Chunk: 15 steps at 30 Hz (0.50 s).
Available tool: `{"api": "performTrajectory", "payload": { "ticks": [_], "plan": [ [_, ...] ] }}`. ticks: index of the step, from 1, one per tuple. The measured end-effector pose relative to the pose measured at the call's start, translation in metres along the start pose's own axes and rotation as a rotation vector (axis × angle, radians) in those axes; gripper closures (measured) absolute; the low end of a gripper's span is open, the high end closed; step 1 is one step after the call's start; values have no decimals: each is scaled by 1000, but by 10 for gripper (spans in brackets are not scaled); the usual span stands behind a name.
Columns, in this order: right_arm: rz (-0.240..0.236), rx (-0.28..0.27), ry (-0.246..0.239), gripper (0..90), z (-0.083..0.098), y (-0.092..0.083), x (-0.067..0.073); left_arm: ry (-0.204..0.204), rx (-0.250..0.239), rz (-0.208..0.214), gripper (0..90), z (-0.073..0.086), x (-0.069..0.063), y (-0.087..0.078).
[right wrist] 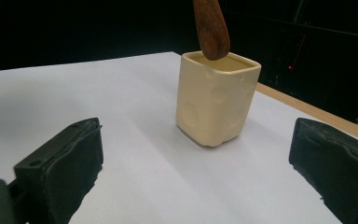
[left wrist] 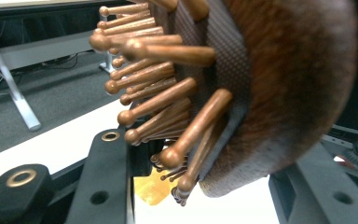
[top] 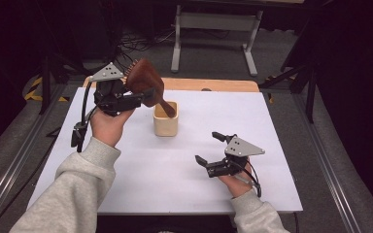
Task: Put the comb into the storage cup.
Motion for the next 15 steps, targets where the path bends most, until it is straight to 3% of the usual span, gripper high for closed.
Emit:
{"api": "performTrajectory", "payload": {
  "ticks": [15],
  "plan": [
    [0,-3,5,35,0,0,-1,-35,5,-49,564,2,18,12]
  ]
}}
Point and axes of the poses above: each handheld gripper's, and its own axes: y roughly forward along the jaws, z roughly out of its underside, x roughly to its left, the point moved 6 cm from there along y, roughly forward along the jaws, and after that the axes turned 4 degrees about -y, right-handed, at the moved point
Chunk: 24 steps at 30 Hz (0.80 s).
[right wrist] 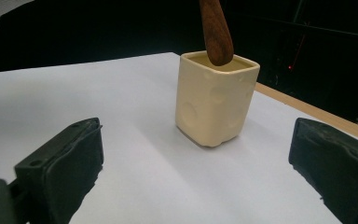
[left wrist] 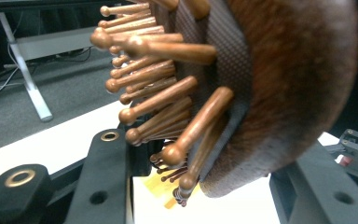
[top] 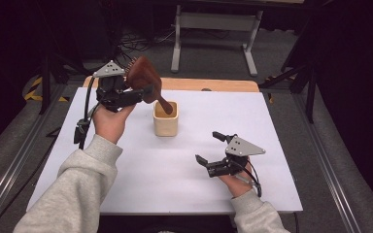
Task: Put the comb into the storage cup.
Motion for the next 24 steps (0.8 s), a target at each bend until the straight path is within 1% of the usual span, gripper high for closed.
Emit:
{"api": "performTrajectory", "payload": {
  "ticks": [7,12,19,21,22,23,24],
  "plan": [
    [0,0,2,36,0,0,0,-3,17,-16,563,2,4,7],
    [-2,1,2,36,0,0,0,-13,29,-16,563,5,6,12],
    [-4,0,0,37,0,0,0,-29,54,-19,561,15,13,21],
    [-5,-1,1,37,0,0,0,-42,60,-20,561,19,15,25],
    [-4,1,2,38,0,0,0,-42,64,-22,561,20,17,25],
    [-4,1,2,38,0,0,0,-52,68,-21,561,22,18,27],
    [-4,1,0,38,0,0,0,-47,67,-26,561,22,20,28]
  ]
}}
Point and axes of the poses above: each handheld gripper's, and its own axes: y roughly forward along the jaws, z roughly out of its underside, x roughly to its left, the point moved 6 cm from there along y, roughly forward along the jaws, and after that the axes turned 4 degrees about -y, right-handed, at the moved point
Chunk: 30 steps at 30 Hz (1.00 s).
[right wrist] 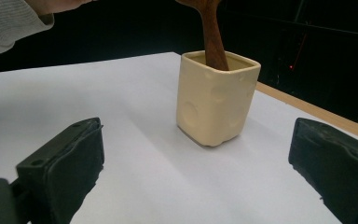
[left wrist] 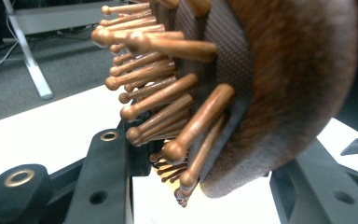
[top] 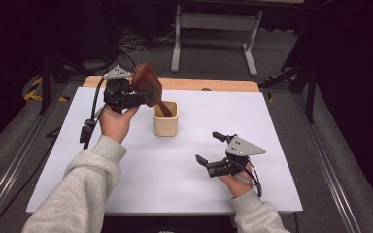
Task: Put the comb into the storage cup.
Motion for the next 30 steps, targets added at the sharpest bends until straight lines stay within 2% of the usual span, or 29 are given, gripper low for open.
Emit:
{"api": "performTrajectory", "payload": {
  "ticks": [1,8,16,29,30],
  "plan": [
    [1,1,-1,38,0,0,0,-14,4,7,561,2,0,1],
    [-1,3,0,38,1,0,0,-34,29,13,559,9,4,9],
    [-3,4,0,39,1,0,0,-49,56,25,558,16,5,17],
    [-7,7,2,39,1,0,1,-57,98,20,551,24,7,25],
    [-8,6,2,39,1,0,1,-69,102,28,550,24,6,26]
  ]
}}
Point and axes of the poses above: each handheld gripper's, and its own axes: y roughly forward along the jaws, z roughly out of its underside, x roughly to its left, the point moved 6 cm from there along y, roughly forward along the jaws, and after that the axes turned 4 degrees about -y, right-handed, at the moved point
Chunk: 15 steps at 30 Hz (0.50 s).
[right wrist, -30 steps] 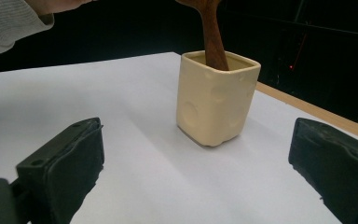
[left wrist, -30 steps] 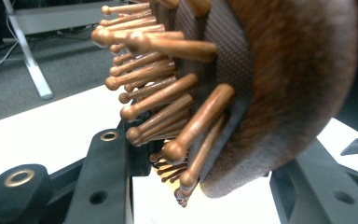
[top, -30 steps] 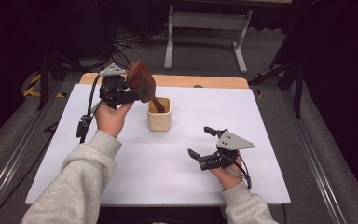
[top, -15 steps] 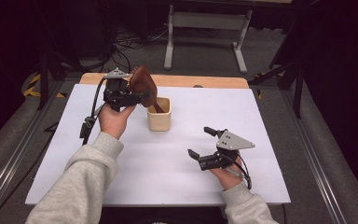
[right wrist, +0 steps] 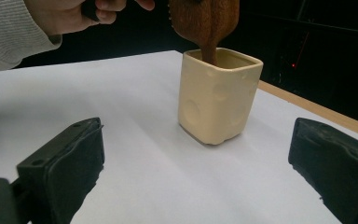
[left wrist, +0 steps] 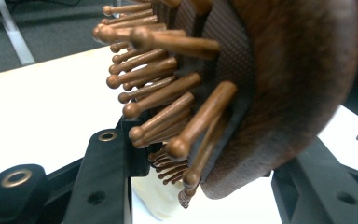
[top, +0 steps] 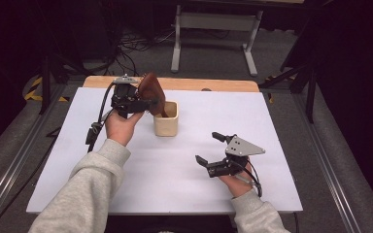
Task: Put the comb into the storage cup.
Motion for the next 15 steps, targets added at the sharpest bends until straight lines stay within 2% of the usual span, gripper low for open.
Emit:
{"api": "performTrajectory", "payload": {
  "ticks": [7,11,15],
  "plan": [
    [0,0,1,40,0,0,0,-14,28,0,545,3,1,3],
    [-2,1,2,40,0,0,0,0,37,-17,541,4,3,5],
    [-5,3,3,41,0,0,0,-4,47,-24,532,6,3,6]
  ]
}}
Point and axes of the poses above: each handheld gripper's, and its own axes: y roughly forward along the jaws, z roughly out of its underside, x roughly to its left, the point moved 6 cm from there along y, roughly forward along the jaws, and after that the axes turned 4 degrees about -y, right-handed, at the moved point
